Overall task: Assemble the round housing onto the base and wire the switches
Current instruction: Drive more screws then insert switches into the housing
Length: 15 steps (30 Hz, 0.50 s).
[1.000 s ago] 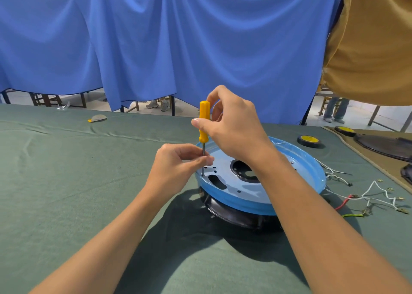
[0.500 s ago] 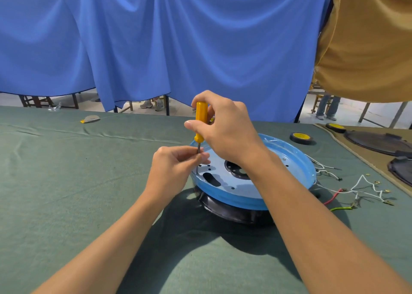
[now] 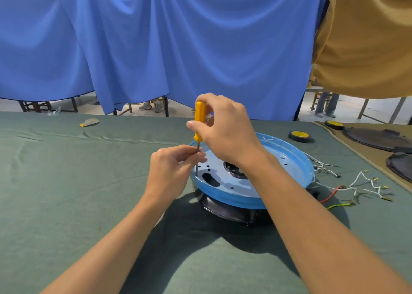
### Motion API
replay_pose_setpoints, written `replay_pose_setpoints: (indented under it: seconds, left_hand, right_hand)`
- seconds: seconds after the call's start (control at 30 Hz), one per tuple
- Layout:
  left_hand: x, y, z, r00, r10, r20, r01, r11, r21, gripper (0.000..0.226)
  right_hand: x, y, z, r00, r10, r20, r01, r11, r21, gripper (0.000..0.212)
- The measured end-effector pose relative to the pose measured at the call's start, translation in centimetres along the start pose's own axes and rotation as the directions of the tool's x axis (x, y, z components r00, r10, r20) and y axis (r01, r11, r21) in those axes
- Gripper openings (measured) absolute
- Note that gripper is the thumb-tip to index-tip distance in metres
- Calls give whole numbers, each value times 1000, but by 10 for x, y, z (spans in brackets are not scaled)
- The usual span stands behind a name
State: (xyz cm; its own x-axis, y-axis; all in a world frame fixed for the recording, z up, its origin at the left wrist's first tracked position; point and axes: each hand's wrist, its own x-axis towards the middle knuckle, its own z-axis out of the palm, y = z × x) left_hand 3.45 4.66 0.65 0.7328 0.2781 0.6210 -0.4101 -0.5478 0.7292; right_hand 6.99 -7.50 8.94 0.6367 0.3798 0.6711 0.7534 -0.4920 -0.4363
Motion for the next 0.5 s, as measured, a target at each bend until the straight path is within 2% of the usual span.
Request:
replay_pose_setpoints:
  seconds: [0.1, 0.17, 0.3, 0.4, 0.5]
  left_hand:
    - [3, -1, -2, 997, -48, 63, 47, 999, 9, 15]
    - [2, 0, -3, 994, -23, 111, 20, 999, 35, 20]
    - [0, 2, -3, 988, -35, 149, 37, 999, -7, 24]
    - [1, 4, -5, 982, -58, 181, 68, 997, -47, 23]
    - [-2, 4, -2, 989, -25, 146, 29, 999, -25, 22]
  right_hand:
    - [1, -4, -4, 999, 29, 41, -35, 988, 151, 35]
    - [1, -5, -5, 998, 47, 42, -54, 978, 202, 37]
    - [-2, -5, -6, 998, 40, 47, -49, 981, 190, 34]
    - [1, -6, -7, 996, 62, 58, -76, 953, 292, 25]
    - [0, -6, -6, 998, 61, 14, -62, 960, 273, 19]
